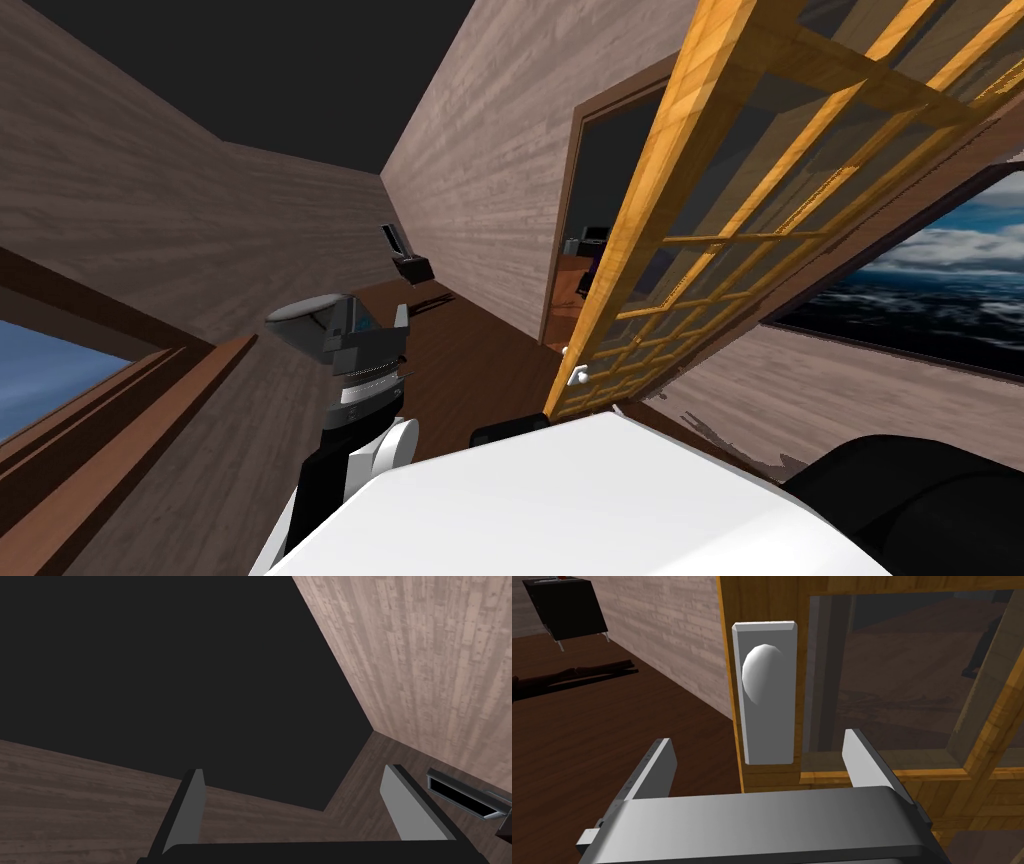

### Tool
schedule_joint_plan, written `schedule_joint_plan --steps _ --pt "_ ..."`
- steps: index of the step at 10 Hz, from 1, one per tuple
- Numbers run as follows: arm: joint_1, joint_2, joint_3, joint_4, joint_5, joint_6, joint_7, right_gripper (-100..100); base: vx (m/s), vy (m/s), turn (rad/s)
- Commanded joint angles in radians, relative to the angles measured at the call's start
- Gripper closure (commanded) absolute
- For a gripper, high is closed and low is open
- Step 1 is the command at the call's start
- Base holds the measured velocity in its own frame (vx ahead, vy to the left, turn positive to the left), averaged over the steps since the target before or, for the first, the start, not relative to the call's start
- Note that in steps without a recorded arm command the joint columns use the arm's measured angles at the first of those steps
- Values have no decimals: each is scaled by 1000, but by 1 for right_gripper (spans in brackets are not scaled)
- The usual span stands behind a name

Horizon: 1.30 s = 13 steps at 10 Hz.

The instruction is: Pull the door open

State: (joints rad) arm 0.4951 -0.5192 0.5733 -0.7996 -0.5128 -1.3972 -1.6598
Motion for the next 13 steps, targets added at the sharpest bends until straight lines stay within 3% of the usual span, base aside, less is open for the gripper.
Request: schedule_joint_plan --steps 1,3,9,11,12,13 --pt "32 8 4 6 2 -37 12 -100 -13 6 -86" --pt "51 12 8 6 3 -61 14 -100 -34 14 -54" --pt "-13 -14 -51 39 -64 3 -43 -100 137 56 151" --pt "-2 -18 -50 17 -62 9 -35 -100 37 10 2" --pt "-2 -18 -50 17 -62 9 -35 100 0 0 0" --pt "-2 -18 -50 17 -62 9 -35 100 -3 -27 -8"
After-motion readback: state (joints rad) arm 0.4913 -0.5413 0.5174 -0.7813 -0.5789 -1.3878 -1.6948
